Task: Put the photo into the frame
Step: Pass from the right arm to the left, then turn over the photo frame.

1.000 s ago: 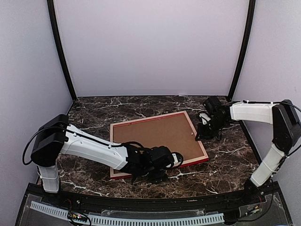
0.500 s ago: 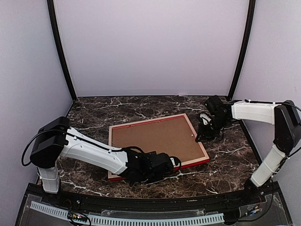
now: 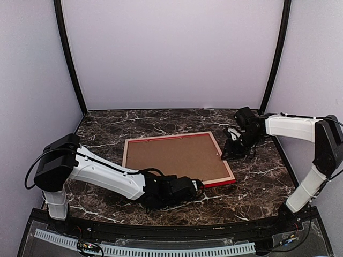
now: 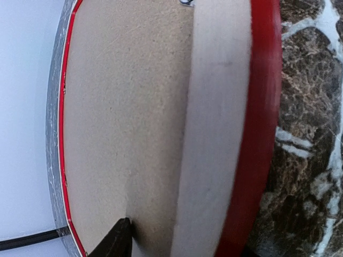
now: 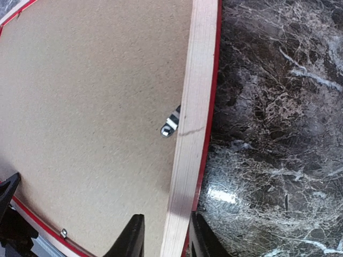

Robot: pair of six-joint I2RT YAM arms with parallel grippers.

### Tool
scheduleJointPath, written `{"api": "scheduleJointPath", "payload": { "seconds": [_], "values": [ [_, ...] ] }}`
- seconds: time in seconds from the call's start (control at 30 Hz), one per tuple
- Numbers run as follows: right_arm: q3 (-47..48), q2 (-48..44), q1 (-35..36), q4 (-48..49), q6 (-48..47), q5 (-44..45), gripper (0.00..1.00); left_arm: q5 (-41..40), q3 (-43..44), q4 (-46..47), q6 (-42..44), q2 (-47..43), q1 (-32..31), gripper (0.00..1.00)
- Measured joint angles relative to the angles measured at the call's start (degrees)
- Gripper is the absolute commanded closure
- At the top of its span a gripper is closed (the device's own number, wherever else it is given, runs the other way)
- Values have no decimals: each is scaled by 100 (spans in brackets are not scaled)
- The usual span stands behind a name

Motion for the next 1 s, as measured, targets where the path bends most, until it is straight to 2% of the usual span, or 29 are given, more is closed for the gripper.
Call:
{"api": "scheduleJointPath", "payload": {
  "seconds": [0.13, 0.47, 0.67, 0.73, 0.83, 1.0],
  "values": [
    [0, -205, 0, -20, -50, -35, 58, -192, -15, -28, 66, -2, 7, 61],
    [293, -597, 0, -260, 0, 116, 44, -278, -9, -271, 107, -208, 9, 75],
    [721, -988, -31, -389, 9, 321, 41, -173, 125, -669, 155, -741, 37, 85],
    [894, -1067, -50, -433, 2, 363, 40, -339, 319, -883, 612, -887, 44, 89],
    [1115, -1113, -90, -487, -22, 407, 40, -317, 649, -1235, 656, -1143, 44, 99],
    [1436, -1119, -173, -603, -70, 474, 39, 48, 997, -1700, 699, -1268, 155, 100]
  ]
}}
